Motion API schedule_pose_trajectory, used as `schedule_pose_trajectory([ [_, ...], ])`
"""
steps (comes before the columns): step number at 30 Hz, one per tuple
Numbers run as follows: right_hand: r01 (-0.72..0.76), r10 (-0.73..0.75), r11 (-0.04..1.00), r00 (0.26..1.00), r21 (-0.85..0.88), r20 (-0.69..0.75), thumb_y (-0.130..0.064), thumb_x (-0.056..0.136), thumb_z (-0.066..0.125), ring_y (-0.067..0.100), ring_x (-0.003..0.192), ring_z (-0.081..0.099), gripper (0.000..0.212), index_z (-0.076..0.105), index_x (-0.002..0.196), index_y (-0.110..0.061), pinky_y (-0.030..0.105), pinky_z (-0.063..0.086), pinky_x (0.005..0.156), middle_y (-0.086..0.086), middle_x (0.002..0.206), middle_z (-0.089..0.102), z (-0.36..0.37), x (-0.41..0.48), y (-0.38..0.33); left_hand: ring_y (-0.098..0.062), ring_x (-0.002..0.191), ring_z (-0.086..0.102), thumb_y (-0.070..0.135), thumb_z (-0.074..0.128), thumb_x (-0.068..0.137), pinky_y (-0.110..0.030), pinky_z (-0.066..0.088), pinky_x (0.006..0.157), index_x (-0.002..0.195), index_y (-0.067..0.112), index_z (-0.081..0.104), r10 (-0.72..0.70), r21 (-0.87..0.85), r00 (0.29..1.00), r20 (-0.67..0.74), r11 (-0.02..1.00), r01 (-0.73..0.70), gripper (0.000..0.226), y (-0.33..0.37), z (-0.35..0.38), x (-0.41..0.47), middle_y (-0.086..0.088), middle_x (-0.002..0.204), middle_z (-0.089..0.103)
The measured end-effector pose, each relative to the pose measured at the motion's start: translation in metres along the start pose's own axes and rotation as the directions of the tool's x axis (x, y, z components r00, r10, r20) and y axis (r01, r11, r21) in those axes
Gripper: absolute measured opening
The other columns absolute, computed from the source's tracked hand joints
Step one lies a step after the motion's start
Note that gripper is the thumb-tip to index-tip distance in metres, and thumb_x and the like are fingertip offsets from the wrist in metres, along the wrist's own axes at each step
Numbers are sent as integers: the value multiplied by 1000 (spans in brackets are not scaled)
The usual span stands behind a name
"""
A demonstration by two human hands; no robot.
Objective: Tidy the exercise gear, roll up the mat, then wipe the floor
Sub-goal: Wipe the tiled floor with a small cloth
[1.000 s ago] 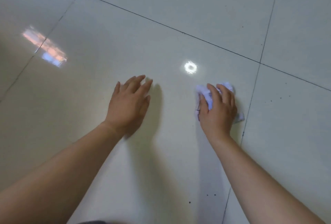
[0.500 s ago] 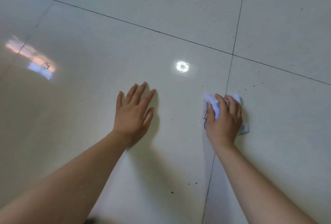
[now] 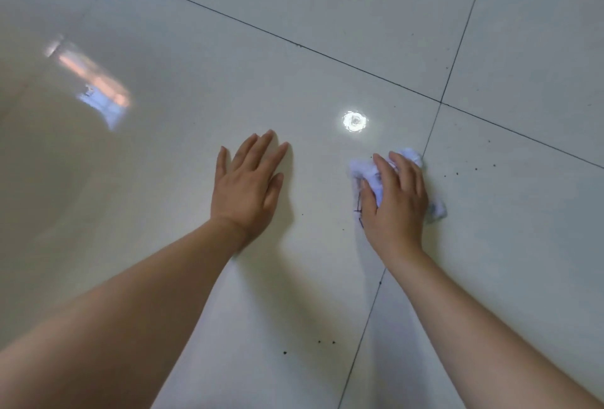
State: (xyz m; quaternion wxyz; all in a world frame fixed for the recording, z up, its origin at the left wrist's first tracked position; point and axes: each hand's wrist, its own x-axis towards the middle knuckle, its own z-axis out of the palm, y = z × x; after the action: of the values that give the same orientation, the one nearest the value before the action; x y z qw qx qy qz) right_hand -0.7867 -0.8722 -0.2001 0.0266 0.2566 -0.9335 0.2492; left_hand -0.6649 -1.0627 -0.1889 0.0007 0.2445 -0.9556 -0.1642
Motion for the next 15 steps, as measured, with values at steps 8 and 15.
schedule_pose_trajectory([
  [8,-7,7,1000,1000,-8,-30,-33,84,41,28,124,43,47,57,123,-11,35,30,102,11,128,53,3,-48,-30,-15,141,24,27,30,100,-40,0,116,142,30,34,35,-130,999,-42,991,-40,43,-34,-27,-26,4,150,34],
  [15,-107,107,994,994,22,16,-20,84,55,34,127,39,43,54,126,-8,36,24,102,15,131,50,43,-94,-143,-16,145,8,45,14,89,-43,2,115,148,26,17,-249,8,968,5,968,249,63,-106,-24,-156,5,158,11],
])
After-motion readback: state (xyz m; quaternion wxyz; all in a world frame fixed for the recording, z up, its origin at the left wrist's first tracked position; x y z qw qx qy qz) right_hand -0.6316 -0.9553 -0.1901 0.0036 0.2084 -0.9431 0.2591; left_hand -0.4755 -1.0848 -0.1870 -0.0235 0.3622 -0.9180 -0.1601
